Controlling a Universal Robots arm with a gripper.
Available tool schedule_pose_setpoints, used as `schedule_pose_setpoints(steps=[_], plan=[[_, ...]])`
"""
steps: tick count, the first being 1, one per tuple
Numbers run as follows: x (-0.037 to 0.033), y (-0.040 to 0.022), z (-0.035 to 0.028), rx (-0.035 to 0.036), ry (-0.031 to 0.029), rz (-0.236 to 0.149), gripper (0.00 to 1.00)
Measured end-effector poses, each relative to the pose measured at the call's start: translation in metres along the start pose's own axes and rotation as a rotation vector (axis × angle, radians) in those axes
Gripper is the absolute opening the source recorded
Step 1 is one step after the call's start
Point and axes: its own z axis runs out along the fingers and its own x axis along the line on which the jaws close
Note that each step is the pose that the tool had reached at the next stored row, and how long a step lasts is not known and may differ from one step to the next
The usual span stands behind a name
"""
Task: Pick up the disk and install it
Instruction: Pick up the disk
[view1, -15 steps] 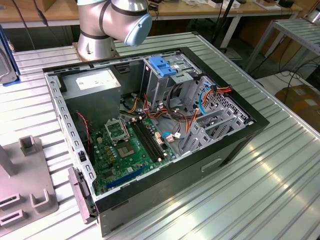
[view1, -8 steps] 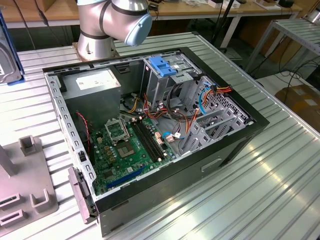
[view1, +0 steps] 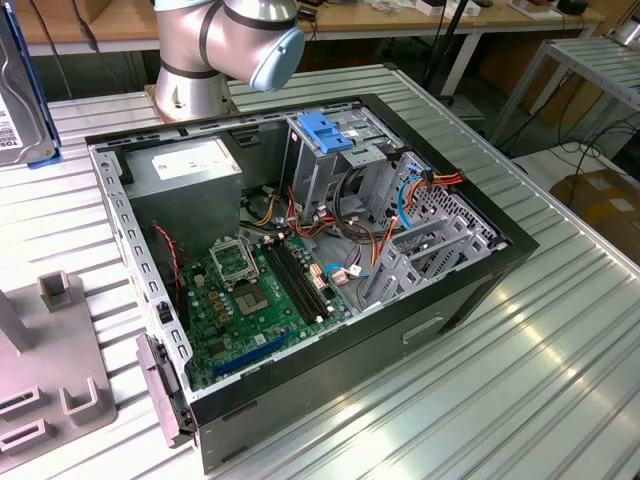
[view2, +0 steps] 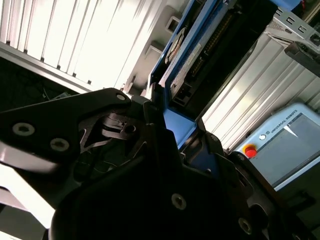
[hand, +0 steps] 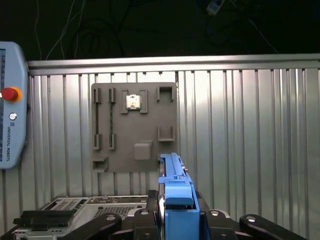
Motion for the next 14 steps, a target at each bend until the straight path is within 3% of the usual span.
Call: schedule_pose_setpoints(steps=[4, 9, 14], plan=[[-0.0003, -0.0079, -0.0001, 0.0, 0.0, 0.0, 0.37], [-0.0007, -0.0225, -0.0002, 0.0, 0.0, 0.0, 0.37], [-0.0009, -0.0285, -0.0003, 0.0, 0.0, 0.0, 0.37]])
